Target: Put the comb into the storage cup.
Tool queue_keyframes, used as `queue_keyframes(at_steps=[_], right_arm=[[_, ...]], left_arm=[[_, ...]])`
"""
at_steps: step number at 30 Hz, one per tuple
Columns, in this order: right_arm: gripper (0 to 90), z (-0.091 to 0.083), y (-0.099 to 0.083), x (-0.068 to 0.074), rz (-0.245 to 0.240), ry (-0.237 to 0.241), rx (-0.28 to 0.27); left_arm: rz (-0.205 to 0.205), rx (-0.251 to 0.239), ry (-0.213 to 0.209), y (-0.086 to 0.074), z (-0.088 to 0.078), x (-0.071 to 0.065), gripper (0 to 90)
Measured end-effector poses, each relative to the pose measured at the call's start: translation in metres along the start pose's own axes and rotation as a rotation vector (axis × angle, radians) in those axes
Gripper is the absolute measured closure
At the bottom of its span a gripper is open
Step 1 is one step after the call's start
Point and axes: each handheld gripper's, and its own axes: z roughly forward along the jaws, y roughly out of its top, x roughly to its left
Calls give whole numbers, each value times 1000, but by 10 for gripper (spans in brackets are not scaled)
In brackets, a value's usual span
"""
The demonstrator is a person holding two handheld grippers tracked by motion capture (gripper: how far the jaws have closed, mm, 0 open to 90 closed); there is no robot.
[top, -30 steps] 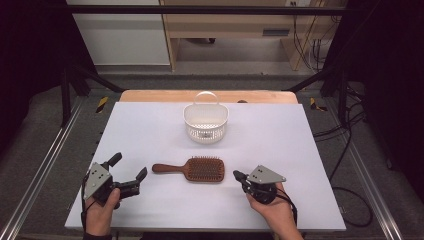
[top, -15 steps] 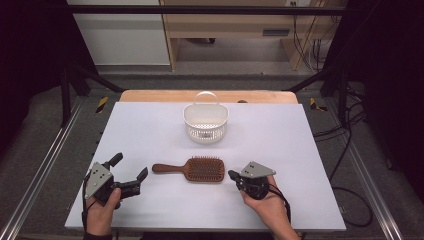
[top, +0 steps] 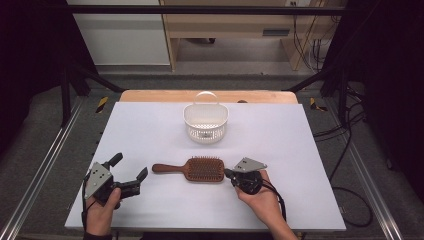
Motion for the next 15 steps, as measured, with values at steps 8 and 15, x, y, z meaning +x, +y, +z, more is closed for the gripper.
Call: queue_keyframes(at_steps=[8,15], right_arm=[[900,9,3,-2,3,-3,34],[900,20,6,-8,17,-2,50]], left_arm=[[-2,2,-2,0,0,0,15],[1,7,-5,-1,1,-1,16]])
